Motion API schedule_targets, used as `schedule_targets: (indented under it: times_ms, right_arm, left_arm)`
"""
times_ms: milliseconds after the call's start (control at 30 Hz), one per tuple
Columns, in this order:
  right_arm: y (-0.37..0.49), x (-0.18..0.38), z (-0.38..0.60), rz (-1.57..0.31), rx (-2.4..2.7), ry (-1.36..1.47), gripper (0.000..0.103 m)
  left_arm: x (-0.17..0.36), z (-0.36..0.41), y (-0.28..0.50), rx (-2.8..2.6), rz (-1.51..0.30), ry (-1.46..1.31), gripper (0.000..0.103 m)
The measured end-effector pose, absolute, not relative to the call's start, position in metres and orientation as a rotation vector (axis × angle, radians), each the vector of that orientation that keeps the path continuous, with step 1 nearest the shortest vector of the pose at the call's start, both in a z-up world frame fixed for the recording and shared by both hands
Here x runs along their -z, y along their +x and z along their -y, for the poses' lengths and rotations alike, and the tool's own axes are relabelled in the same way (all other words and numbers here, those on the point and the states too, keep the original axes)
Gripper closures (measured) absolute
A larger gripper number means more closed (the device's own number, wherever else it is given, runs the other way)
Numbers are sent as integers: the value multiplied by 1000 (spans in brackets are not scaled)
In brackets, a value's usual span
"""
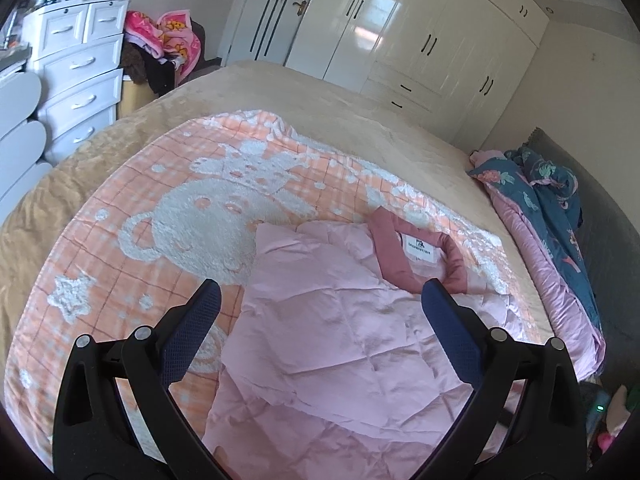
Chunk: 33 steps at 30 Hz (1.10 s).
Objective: Fold large clothes
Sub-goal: 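Move the right tool to the ribbed cuff of the folded sleeve, then grasp the ribbed cuff with the right tool and straighten the sleeve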
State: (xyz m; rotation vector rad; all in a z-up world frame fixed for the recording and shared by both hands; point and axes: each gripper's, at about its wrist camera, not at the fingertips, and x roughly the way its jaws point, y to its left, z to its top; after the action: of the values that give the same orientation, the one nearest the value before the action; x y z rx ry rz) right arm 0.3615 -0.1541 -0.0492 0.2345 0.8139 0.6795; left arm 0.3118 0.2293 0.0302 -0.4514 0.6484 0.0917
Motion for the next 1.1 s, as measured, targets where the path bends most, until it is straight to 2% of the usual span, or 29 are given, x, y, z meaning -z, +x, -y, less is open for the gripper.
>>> schedule_targets:
  times_ms: [233,333,667,1100]
  right_arm:
    - [372,-20,158,-592,-653,0,87]
    - [390,-29,168,-567,-632,-28,87]
    - [439,7,183,-671,-566,-17,87]
    - [455,42,188,-746,-508,27,86]
  left_arm:
    - [-27,-234,314,-93,-644,-481,9]
    - [-21,-227,321,-78,-667,-478,9]
    - [6,-178,347,-43,-753,-355,9]
    - [36,-126,360,40,-842,-222,9]
